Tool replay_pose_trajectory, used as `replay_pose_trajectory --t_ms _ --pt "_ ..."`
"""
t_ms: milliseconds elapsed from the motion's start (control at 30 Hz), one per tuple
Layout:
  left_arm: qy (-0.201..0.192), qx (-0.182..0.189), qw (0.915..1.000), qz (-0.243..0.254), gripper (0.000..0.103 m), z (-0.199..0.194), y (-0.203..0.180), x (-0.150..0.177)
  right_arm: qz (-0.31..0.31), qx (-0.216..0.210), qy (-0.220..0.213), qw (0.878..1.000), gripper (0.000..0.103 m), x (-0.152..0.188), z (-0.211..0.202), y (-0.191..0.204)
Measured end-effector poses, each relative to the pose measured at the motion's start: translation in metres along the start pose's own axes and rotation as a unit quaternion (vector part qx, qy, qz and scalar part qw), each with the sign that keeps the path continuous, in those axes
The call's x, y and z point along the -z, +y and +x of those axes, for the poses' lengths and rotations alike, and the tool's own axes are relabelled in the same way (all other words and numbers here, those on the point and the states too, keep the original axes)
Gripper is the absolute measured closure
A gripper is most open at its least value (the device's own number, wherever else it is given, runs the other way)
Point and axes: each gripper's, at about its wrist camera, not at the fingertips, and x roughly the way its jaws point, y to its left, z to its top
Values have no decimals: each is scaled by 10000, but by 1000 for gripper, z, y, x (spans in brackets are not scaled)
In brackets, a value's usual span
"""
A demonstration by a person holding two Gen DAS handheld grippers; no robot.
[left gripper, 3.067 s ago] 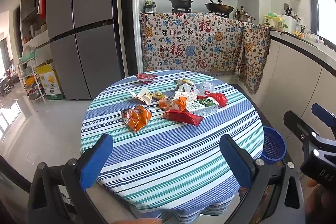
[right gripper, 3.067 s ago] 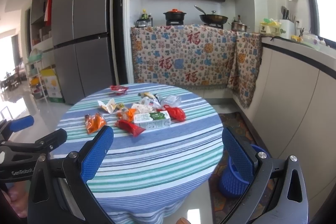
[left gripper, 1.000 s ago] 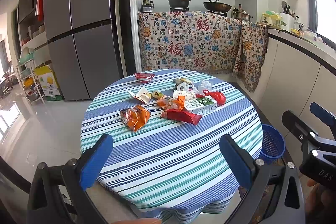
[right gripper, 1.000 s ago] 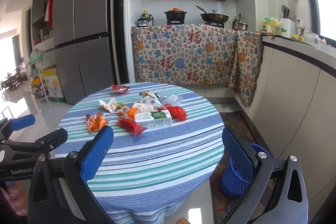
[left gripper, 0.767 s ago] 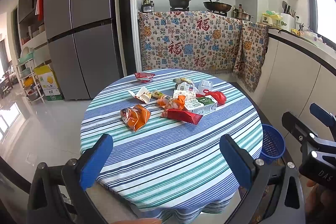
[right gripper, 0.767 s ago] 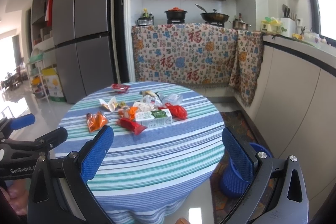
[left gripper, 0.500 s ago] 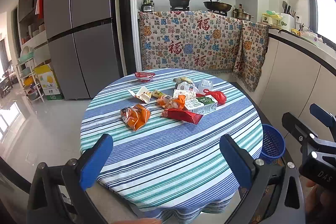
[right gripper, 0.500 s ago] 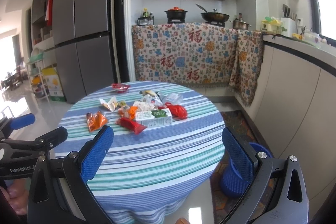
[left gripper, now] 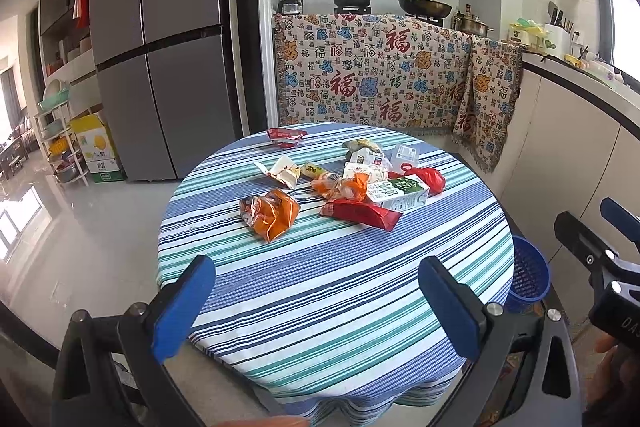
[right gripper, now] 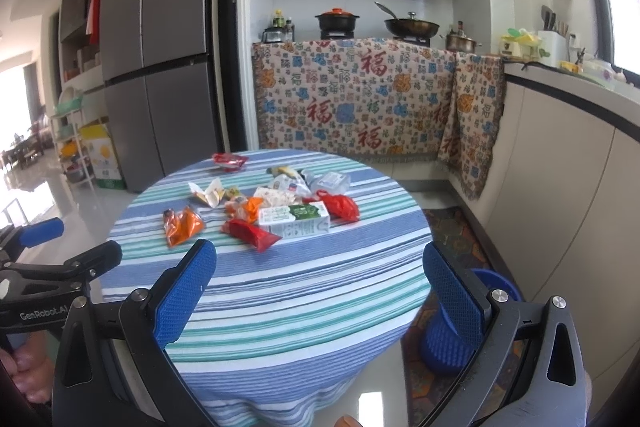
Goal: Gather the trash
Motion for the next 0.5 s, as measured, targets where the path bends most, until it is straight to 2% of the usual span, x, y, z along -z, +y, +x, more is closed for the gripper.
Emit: replay_pose_trajectory --t_ms 400,500 --pt "427 -192 9984 -304 0 50 34 9 32 -85 248 9997 0 6 24 -7" --pt "492 -100 9982 -325 0 67 43 9 12 -130 339 9993 0 9 33 -7"
